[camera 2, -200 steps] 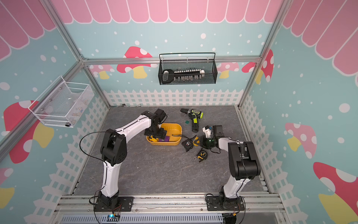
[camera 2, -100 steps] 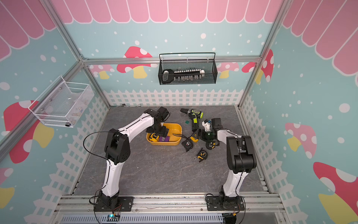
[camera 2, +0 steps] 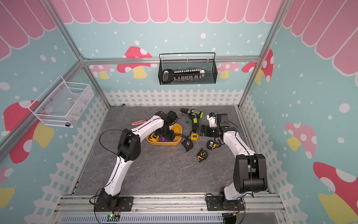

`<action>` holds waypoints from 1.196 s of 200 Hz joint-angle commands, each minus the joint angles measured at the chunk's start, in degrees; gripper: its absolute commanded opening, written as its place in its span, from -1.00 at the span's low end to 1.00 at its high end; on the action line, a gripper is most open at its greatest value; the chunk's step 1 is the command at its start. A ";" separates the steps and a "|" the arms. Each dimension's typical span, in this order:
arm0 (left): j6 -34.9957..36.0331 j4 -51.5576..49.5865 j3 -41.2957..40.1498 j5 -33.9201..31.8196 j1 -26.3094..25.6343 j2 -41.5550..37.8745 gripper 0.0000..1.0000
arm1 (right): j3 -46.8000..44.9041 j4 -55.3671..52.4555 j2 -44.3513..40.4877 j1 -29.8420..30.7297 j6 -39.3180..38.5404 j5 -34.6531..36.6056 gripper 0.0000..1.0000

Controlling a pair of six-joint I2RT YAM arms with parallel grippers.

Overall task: Take the tape measure out of the storage box
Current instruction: Pick up the tape measure from the storage box.

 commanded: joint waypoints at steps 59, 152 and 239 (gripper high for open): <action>1.00 -3.62 1.09 -1.31 -0.16 5.03 0.90 | -3.53 -1.92 -1.41 -0.15 -0.61 -0.50 0.89; -3.22 1.16 -2.17 -1.70 8.00 2.19 0.26 | -3.66 -2.97 -1.66 -0.06 -1.39 0.47 0.88; -6.42 4.19 0.53 -4.67 9.35 -2.46 0.09 | -3.58 -2.33 -1.80 -0.06 -0.27 -0.39 0.87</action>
